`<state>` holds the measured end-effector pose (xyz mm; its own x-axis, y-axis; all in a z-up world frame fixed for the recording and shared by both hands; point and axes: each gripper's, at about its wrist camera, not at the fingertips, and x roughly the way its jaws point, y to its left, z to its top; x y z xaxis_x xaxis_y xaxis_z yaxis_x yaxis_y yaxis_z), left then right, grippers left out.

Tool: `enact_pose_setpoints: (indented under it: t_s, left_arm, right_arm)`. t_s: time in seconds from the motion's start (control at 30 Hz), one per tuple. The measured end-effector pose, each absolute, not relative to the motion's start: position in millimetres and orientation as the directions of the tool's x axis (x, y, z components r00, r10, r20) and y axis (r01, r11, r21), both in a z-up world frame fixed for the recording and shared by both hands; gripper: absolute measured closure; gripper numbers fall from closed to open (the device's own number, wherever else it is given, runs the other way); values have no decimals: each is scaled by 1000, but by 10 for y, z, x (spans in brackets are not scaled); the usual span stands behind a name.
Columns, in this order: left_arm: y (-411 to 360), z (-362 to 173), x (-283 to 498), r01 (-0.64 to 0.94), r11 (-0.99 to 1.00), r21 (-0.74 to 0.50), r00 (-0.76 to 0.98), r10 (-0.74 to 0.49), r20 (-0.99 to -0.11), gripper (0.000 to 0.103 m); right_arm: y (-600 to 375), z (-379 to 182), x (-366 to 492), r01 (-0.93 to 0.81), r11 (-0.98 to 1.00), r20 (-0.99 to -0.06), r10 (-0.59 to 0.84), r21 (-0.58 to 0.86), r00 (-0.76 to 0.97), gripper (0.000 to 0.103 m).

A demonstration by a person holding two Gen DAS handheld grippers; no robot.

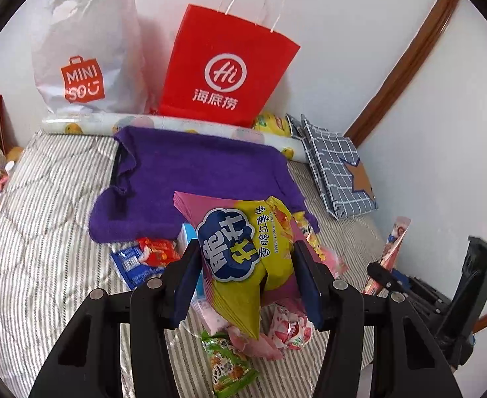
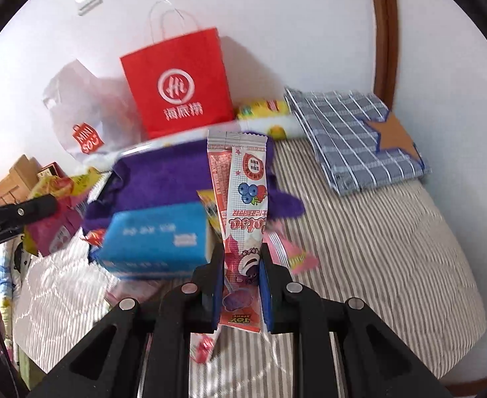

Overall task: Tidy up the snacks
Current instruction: 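Lower chip bag onto purple towel and open left gripper while right releases Lotso bar there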

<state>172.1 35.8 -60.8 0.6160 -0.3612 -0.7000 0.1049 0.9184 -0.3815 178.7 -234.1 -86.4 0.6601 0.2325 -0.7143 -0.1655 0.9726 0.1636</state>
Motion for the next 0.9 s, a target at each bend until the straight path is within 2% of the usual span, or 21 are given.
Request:
enact_pose_setpoints:
  t_s: [0.47, 0.9]
  left_arm:
    - [442, -573, 2308, 107, 942, -318, 623, -312, -717, 49]
    - [462, -948, 3095, 113, 946, -303, 577, -310, -756, 49]
  right_arm:
    - [-1904, -737, 2408, -235, 964, -679, 258, 128, 688, 85]
    - [-1718, -1122, 3194, -221, 969, -715, 232, 111, 659, 85]
